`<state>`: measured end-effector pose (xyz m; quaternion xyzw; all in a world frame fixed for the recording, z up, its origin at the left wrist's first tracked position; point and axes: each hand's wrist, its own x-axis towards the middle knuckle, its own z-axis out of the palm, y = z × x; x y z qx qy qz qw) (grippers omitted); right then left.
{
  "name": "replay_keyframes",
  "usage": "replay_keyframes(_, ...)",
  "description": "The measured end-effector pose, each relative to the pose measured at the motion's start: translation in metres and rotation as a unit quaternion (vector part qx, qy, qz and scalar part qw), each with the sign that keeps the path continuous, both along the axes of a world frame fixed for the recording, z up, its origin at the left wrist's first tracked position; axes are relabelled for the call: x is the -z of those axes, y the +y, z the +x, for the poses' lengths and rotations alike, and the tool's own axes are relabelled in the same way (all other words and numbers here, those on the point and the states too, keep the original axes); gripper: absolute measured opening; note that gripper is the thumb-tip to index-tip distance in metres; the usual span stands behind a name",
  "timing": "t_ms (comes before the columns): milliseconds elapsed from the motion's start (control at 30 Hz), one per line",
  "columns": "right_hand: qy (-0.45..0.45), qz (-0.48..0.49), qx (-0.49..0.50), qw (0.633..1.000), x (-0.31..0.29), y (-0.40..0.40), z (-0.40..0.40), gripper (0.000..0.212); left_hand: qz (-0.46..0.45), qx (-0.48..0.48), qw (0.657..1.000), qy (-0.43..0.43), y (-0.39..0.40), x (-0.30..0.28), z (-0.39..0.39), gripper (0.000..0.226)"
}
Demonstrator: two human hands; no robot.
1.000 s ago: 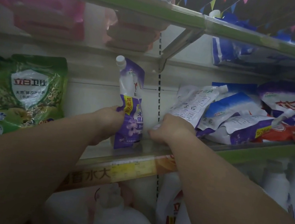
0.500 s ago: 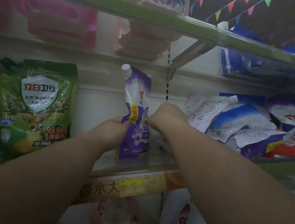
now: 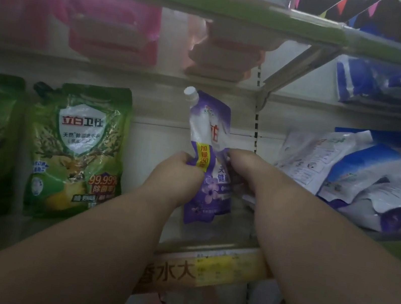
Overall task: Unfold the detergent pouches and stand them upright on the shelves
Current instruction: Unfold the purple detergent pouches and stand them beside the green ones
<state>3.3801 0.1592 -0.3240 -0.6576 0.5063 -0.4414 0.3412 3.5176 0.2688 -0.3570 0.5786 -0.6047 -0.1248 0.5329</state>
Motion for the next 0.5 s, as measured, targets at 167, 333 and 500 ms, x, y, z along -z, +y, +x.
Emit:
replay_keyframes(167,0.069,-0.047,0.019,0.996,0.001,-0.009,-0.002,0.030,-0.052,-0.001,0.998,0.027,-0.002,0.000,-0.002,0.051)
replay_keyframes(333,0.104,-0.076,0.037,0.991,-0.002,-0.006,-0.002,0.033,-0.051,-0.026,0.998,0.016,-0.005,0.001,-0.001,0.034)
replay_keyframes(500,0.145,-0.115,0.043,0.982,0.000,-0.009,-0.007,0.038,-0.077,-0.052,0.996,-0.014,-0.011,0.003,0.004,0.023)
